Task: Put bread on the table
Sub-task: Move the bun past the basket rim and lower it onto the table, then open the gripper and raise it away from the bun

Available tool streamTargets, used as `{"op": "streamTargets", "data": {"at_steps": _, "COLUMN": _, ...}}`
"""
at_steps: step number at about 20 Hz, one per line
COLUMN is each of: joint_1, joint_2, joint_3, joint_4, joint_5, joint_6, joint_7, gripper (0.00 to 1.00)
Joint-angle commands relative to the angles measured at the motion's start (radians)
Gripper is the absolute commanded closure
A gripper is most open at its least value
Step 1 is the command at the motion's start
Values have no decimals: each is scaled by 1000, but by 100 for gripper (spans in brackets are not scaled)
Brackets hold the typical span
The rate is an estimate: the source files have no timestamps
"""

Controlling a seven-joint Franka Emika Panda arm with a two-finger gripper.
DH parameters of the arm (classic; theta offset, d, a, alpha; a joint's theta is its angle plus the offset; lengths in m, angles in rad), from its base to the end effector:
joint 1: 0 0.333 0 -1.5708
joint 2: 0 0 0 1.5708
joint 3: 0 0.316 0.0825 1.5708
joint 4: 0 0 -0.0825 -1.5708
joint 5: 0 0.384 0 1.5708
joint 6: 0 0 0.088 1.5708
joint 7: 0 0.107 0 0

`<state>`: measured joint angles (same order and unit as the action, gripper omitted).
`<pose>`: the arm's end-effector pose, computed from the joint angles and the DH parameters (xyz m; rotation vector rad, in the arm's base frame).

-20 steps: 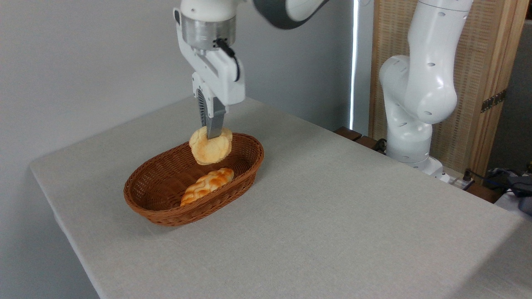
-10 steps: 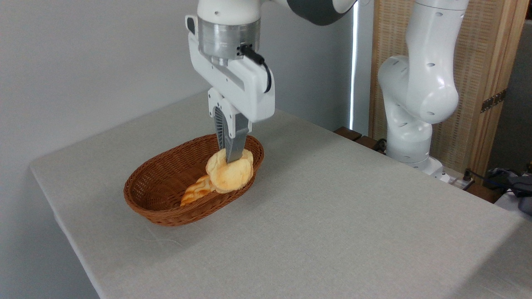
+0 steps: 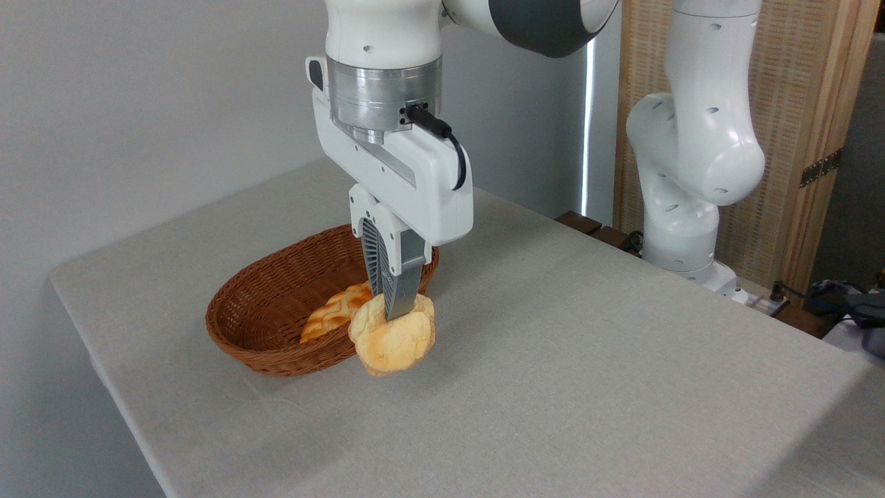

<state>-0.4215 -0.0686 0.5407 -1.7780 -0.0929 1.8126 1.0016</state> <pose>0.5494 0.0663 0.5803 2.7933 -1.2874 0.2250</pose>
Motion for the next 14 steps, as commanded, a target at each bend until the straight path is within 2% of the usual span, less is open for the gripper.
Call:
{"op": "streamTargets", "data": {"at_steps": 1, "joint_1": 18, "joint_2": 23, "joint_3": 8, "joint_4": 45, "joint_5": -10, "joint_6": -13, "joint_7": 17, "gripper": 38}}
{"op": "streamTargets", "data": {"at_steps": 5, "joint_1": 18, "joint_2": 21, "joint_3": 7, "joint_4": 45, "joint_5": -14, "joint_6": -13, "joint_7": 17, "gripper": 32}}
{"op": "streamTargets", "data": {"at_steps": 14, "joint_1": 17, "joint_2": 19, "joint_3": 1, "joint_4": 45, "joint_5": -31, "joint_6": -13, "joint_7": 14, "gripper": 30}}
